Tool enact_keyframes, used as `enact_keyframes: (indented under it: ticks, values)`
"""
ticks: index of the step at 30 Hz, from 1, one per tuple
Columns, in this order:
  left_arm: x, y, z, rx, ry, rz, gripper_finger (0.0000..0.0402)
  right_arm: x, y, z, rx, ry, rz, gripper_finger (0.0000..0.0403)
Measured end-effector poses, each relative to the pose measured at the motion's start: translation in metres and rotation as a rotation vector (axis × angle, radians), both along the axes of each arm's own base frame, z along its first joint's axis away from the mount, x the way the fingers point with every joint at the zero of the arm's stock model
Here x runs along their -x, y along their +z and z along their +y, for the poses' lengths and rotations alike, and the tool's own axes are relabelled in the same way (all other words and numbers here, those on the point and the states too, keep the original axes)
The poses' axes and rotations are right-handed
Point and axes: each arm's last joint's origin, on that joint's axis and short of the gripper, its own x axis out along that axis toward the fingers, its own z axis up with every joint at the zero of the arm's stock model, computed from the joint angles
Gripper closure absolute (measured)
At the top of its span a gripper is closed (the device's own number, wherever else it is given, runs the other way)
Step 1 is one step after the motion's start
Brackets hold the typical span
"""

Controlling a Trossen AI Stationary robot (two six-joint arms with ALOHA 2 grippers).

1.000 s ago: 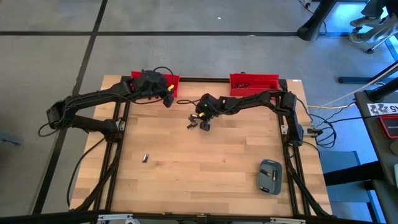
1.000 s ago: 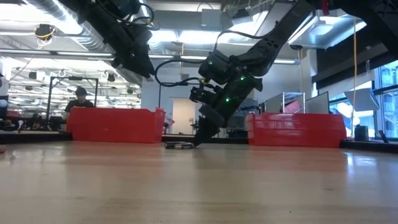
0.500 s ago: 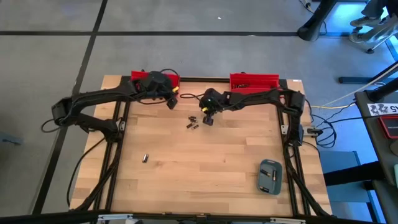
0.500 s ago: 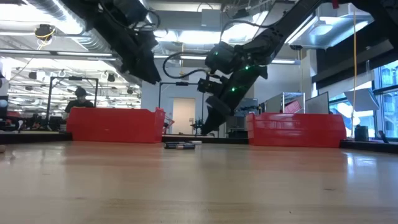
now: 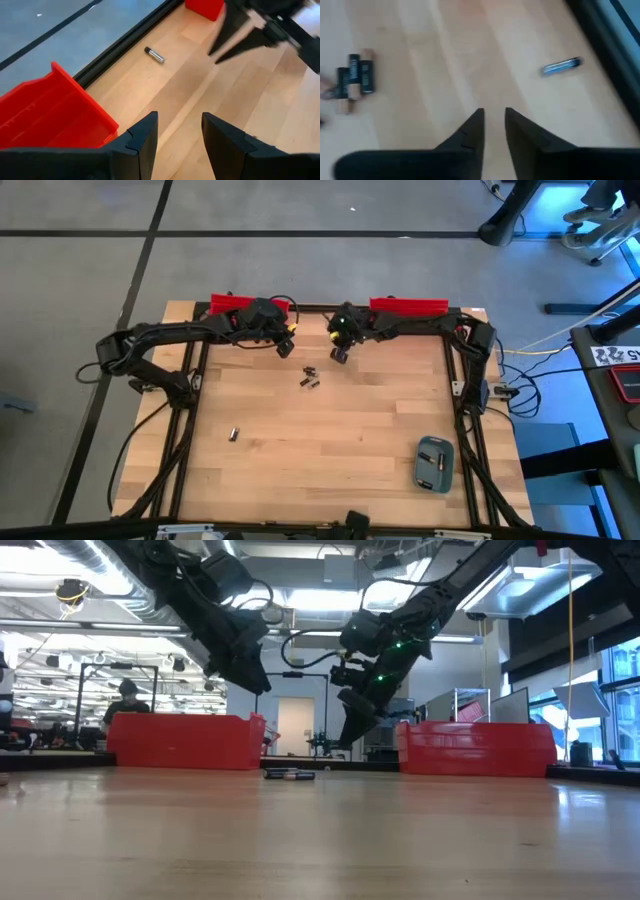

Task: Sort batteries
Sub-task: Put the small silver battery into the left red bin

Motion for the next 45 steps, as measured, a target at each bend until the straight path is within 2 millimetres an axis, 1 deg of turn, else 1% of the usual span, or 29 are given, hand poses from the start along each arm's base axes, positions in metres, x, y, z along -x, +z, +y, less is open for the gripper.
enact_keyframes:
  ticks: [5, 8, 11, 13, 17, 21, 25, 32, 38, 41, 45]
  values:
    - [0.000, 0.000, 0.000, -0.008, 0.008, 0.001, 0.0259, 0.010, 0.012, -0.029, 0.008, -0.058, -0.006, 0.0259]
    - [0.000, 0.000, 0.000, -0.001, 0.016, -0.003, 0.0259, 0.010, 0.017, -0.043, 0.002, -0.123, -0.052, 0.0215]
    - [0.000, 0.001, 0.000, -0.002, 0.016, -0.007, 0.0259, 0.004, 0.012, -0.048, -0.019, -0.159, -0.052, 0.0180]
    - [0.000, 0.001, 0.000, -0.002, 0.017, -0.007, 0.0259, -0.003, 0.007, -0.051, -0.024, -0.164, -0.034, 0.0166]
    - [0.000, 0.001, 0.000, -0.001, 0.017, -0.007, 0.0259, -0.018, 0.007, -0.061, -0.049, -0.218, -0.011, 0.0160]
    - [0.001, 0.000, 0.000, 0.008, 0.021, 0.001, 0.0259, -0.022, 0.002, -0.075, -0.076, -0.266, 0.048, 0.0160]
    - [0.001, 0.000, 0.000, 0.013, 0.026, -0.003, 0.0259, -0.021, 0.001, -0.087, -0.082, -0.290, 0.056, 0.0160]
    - [0.001, 0.000, 0.000, 0.019, 0.033, -0.007, 0.0259, -0.011, -0.015, -0.104, -0.160, -0.314, 0.067, 0.0159]
    - [0.001, 0.000, 0.000, 0.018, 0.033, -0.009, 0.0259, -0.014, -0.033, -0.103, -0.183, -0.289, 0.102, 0.0159]
    - [0.001, 0.000, 0.000, 0.018, 0.033, -0.009, 0.0259, -0.014, -0.034, -0.103, -0.200, -0.265, 0.098, 0.0159]
    - [0.001, 0.000, 0.000, 0.018, 0.033, -0.008, 0.0259, -0.012, -0.031, -0.102, -0.160, -0.190, 0.135, 0.0159]
